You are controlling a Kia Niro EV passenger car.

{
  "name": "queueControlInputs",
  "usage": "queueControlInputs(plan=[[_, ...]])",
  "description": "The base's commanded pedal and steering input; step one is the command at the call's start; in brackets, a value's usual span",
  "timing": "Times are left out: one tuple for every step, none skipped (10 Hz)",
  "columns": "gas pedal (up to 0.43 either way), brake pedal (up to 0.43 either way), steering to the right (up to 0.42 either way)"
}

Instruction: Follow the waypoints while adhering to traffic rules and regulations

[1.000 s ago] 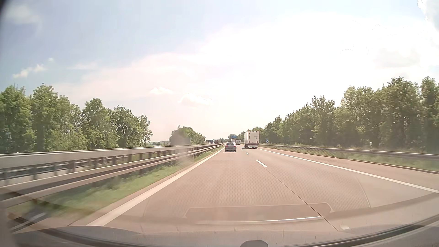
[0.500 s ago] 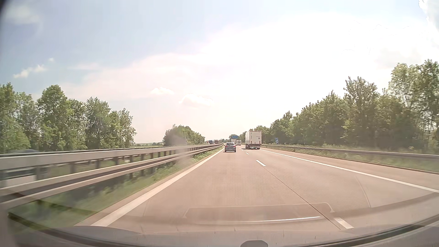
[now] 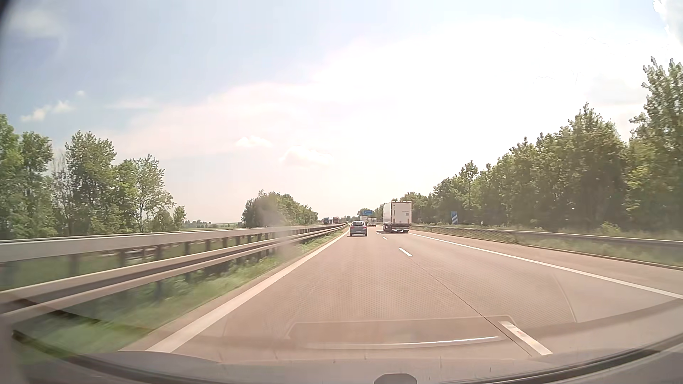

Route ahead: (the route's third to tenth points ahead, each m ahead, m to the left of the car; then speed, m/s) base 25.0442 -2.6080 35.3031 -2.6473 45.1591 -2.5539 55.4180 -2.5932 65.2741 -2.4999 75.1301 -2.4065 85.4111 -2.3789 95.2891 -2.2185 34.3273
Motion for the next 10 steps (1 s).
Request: queueControlInputs(plan=[[0.157, 0.0, -0.003], [0.157, 0.0, -0.003], [0.157, 0.0, -0.003], [0.157, 0.0, -0.003], [0.157, 0.0, -0.001], [0.157, 0.0, -0.003], [0.157, 0.0, -0.003], [0.157, 0.0, -0.003], [0.157, 0.0, -0.003], [0.157, 0.0, -0.003]])
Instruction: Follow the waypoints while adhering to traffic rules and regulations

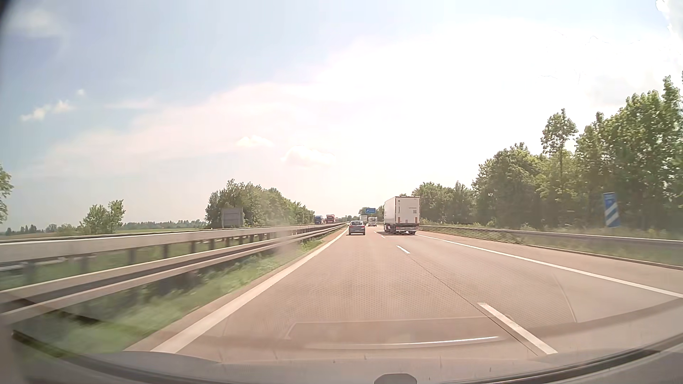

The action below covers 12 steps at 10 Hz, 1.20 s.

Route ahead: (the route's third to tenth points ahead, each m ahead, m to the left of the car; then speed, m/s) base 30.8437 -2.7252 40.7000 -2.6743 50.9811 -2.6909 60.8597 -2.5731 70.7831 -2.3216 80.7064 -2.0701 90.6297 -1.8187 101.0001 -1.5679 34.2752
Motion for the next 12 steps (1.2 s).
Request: queueControlInputs(plan=[[0.157, 0.0, -0.003], [0.157, 0.0, -0.004], [0.15, 0.0, -0.004], [0.15, 0.0, -0.005], [0.15, 0.0, -0.005], [0.15, 0.0, -0.004], [0.15, 0.0, -0.004], [0.15, 0.0, -0.004], [0.15, 0.0, -0.004], [0.15, 0.0, -0.004], [0.15, 0.0, -0.004], [0.138, 0.0, -0.004]])
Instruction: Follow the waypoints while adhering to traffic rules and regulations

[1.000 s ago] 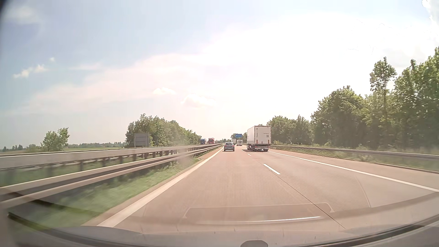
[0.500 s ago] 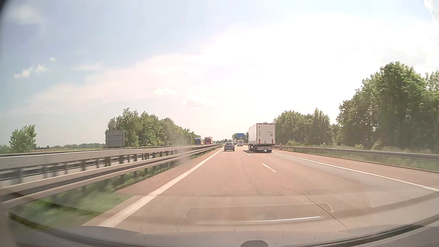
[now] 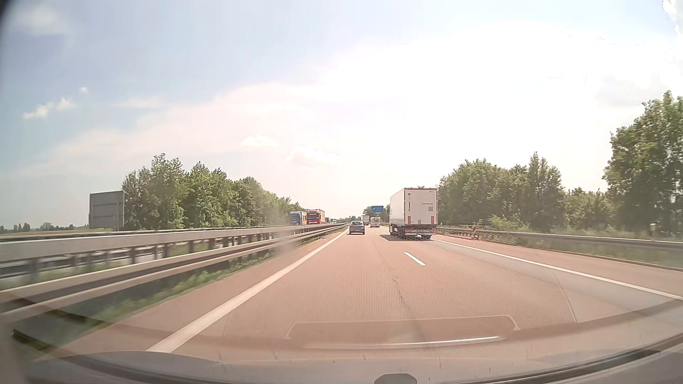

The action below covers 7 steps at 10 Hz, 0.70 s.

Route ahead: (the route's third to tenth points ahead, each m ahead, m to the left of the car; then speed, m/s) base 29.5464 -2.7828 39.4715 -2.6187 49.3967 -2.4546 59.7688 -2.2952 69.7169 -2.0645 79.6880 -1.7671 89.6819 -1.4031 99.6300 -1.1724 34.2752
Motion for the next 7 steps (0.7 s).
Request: queueControlInputs(plan=[[0.138, 0.0, -0.004], [0.138, 0.0, -0.004], [0.138, 0.0, -0.004], [0.138, 0.0, -0.005], [0.138, 0.0, -0.005], [0.138, 0.0, -0.005], [0.138, 0.0, -0.005]])
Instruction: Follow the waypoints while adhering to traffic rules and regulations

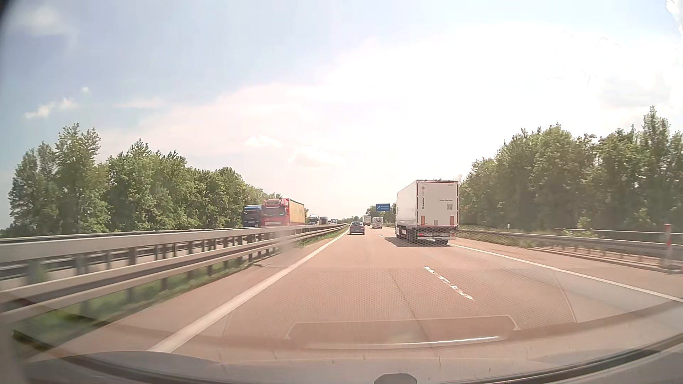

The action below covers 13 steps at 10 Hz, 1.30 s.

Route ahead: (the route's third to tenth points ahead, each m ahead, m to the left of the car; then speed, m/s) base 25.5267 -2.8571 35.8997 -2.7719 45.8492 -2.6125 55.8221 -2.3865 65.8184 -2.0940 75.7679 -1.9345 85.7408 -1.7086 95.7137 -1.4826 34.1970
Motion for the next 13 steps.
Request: queueControlInputs(plan=[[0.138, 0.0, -0.005], [0.138, 0.0, -0.004], [0.138, 0.0, -0.004], [0.138, 0.0, -0.004], [0.13, 0.0, -0.005], [0.13, 0.0, -0.005], [0.13, 0.0, -0.004], [0.13, 0.0, -0.003], [0.13, 0.0, -0.003], [0.13, 0.0, -0.003], [0.13, 0.0, -0.003], [0.138, 0.0, -0.004], [0.138, 0.0, -0.004]])
